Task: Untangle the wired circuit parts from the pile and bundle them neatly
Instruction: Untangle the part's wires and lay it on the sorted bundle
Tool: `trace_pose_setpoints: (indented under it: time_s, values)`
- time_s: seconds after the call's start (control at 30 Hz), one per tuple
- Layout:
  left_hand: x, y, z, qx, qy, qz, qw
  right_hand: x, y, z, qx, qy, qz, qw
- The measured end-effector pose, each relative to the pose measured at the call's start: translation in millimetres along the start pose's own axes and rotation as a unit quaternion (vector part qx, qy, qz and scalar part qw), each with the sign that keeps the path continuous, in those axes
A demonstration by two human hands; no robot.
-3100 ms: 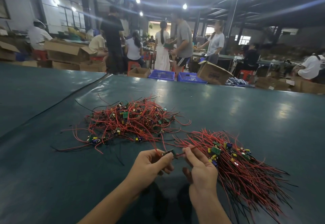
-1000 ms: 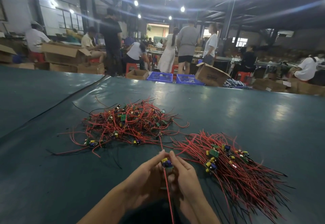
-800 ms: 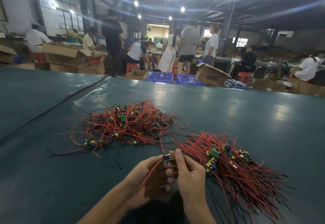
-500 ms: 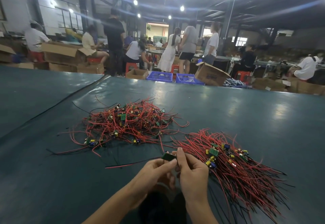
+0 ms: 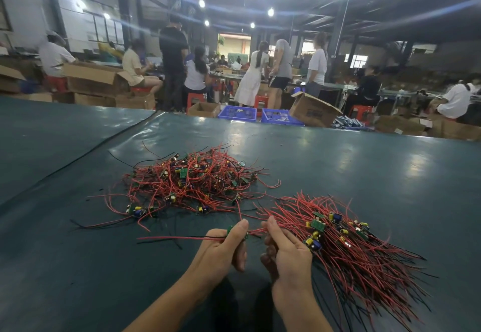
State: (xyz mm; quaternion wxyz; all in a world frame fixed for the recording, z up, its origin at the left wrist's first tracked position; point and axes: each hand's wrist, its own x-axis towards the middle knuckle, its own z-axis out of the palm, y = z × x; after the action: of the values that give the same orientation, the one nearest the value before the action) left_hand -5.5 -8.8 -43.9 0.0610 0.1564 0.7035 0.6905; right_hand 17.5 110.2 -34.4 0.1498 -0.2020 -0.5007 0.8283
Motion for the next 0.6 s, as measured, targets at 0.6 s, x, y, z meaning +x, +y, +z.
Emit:
trace_pose_setpoints:
  time_s: [0.6]
  values:
    - [5,-1,-8,-0.016,-0.022,0.029,0.999,-11,10,6,-0.098,-0.112,-0.046,0.988]
